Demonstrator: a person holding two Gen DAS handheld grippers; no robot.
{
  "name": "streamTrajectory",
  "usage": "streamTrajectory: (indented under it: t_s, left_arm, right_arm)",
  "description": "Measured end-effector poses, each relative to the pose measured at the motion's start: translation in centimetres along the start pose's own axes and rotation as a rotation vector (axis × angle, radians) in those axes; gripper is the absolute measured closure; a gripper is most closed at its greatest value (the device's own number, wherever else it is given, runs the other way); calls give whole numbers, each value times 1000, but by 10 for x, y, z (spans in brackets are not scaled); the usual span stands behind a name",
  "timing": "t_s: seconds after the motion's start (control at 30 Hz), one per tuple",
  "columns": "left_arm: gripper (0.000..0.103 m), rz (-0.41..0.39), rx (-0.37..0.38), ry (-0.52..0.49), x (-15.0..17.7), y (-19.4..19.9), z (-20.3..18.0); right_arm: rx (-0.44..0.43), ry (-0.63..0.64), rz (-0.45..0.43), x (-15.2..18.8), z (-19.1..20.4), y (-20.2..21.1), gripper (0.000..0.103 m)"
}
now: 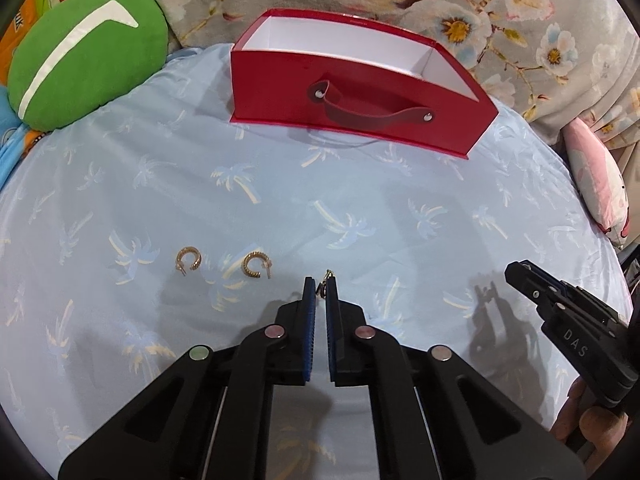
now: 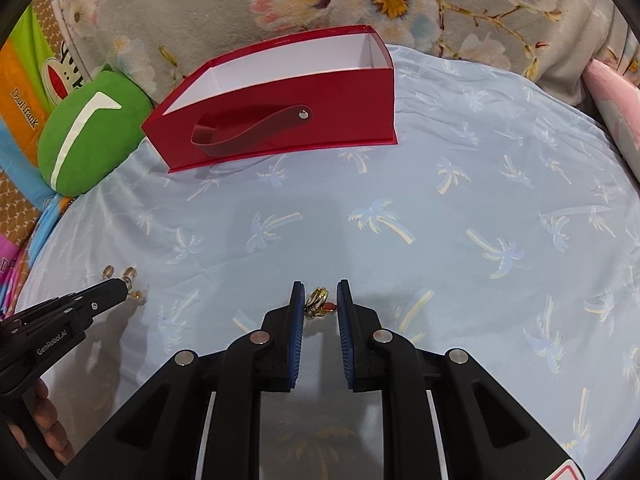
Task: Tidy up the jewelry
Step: 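Carry both gold earrings over the red box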
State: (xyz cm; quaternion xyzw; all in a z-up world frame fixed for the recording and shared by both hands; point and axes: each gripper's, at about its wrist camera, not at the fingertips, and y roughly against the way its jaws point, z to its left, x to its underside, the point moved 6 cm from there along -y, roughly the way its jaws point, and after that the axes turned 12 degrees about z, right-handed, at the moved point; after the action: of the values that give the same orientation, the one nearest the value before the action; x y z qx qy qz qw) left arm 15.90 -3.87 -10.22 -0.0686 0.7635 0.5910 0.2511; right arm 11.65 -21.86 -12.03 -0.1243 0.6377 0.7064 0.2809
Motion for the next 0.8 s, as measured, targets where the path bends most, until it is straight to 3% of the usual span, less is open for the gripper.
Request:
streamTrajectory:
  t_s: [0.47, 0.8]
  left_arm:
    - [99, -136, -49, -54, -59, 46, -13]
    - [99, -236, -84, -72, -155, 64, -9]
  right_arm:
    - [-44, 75, -141, -60, 25, 54, 88]
    - [-93, 122, -214, -156, 39, 65, 88]
